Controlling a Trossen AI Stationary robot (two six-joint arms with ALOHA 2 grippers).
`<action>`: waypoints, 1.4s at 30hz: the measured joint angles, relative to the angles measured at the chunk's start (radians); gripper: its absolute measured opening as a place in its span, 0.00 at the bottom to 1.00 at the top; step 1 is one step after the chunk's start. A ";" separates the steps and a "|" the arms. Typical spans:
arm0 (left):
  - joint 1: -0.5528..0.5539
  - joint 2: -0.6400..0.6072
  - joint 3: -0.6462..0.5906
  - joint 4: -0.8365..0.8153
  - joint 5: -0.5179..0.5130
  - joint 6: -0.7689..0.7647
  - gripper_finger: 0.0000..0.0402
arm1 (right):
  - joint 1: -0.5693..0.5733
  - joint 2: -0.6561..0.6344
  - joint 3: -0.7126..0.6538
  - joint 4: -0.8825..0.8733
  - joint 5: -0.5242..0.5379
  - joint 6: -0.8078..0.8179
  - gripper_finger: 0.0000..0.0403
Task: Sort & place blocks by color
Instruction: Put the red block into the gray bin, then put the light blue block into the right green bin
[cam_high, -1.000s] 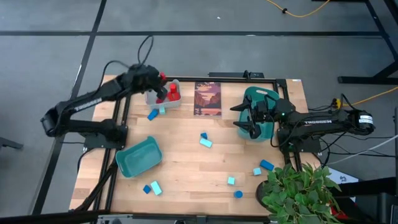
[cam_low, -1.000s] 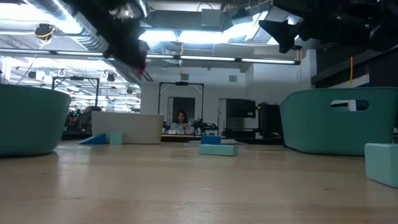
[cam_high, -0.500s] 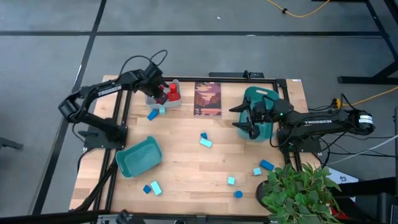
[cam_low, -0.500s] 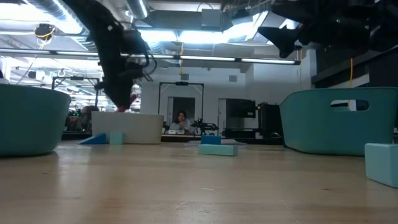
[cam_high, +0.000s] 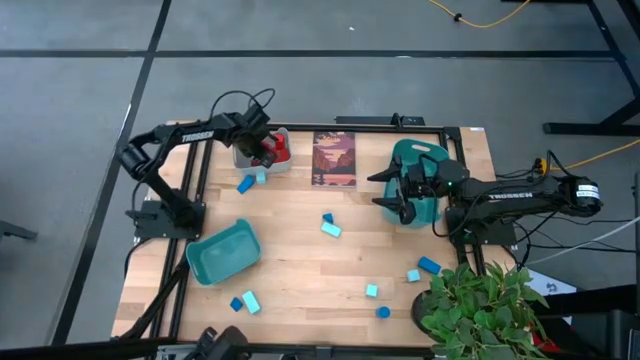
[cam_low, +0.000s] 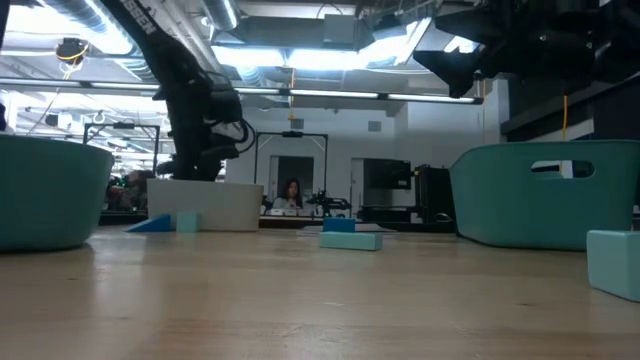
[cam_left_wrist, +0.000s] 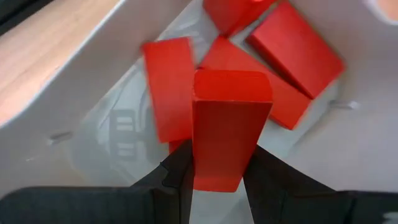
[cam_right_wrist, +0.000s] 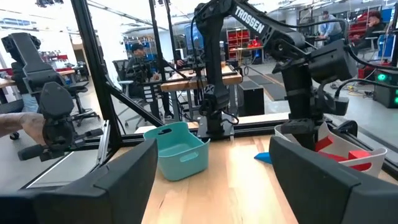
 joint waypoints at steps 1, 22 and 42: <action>0.004 0.007 0.000 0.000 0.001 0.000 0.25 | 0.000 0.000 0.000 0.001 0.000 0.000 0.77; 0.008 0.024 0.000 0.008 -0.026 0.001 0.35 | 0.000 0.000 0.000 -0.004 -0.002 -0.001 0.77; 0.032 -0.025 0.000 0.008 -0.020 0.001 0.46 | 0.000 0.000 0.000 -0.014 -0.003 -0.001 0.77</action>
